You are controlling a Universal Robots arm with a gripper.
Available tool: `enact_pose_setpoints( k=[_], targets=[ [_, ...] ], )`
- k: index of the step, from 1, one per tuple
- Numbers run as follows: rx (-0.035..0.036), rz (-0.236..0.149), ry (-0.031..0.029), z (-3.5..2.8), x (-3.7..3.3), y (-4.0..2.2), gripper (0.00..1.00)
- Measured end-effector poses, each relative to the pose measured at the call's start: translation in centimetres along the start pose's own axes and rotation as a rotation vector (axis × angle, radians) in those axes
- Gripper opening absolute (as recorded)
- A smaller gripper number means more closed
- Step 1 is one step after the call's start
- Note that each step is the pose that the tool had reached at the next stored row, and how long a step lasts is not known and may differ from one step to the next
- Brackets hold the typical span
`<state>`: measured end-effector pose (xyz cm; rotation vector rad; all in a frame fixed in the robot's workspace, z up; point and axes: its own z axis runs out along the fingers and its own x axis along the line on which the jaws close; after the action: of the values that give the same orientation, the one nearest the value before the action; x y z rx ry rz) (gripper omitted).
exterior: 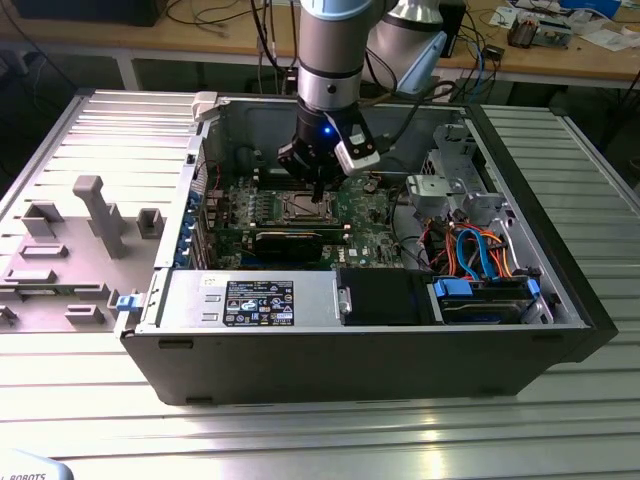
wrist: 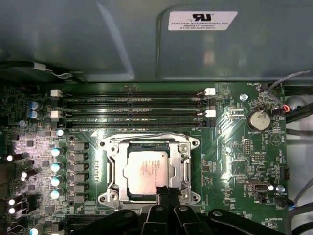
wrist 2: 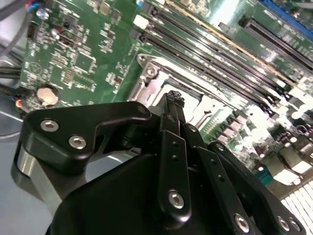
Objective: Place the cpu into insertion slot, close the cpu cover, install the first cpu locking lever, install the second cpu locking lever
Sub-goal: 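Install the second cpu locking lever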
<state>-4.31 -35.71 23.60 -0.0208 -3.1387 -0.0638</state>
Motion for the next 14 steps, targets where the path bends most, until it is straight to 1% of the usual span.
enact_pose_setpoints(
  k=[5,6,7,8,9,14],
  targets=[
    [0.0000,0.000,0.0001,-0.03,-0.01,-0.94,0.11],
    [-0.0002,0.000,0.0000,-0.03,0.00,-1.23,0.11],
    [-0.0001,0.000,0.0000,-0.03,0.04,-1.82,0.11],
    [0.0000,0.000,0.0000,-0.03,0.16,-2.00,0.11],
    [-0.0001,0.000,0.0000,-0.03,0.38,-2.11,0.11],
    [-0.0001,0.000,0.0000,-0.03,0.42,-2.14,0.11]
  ],
)
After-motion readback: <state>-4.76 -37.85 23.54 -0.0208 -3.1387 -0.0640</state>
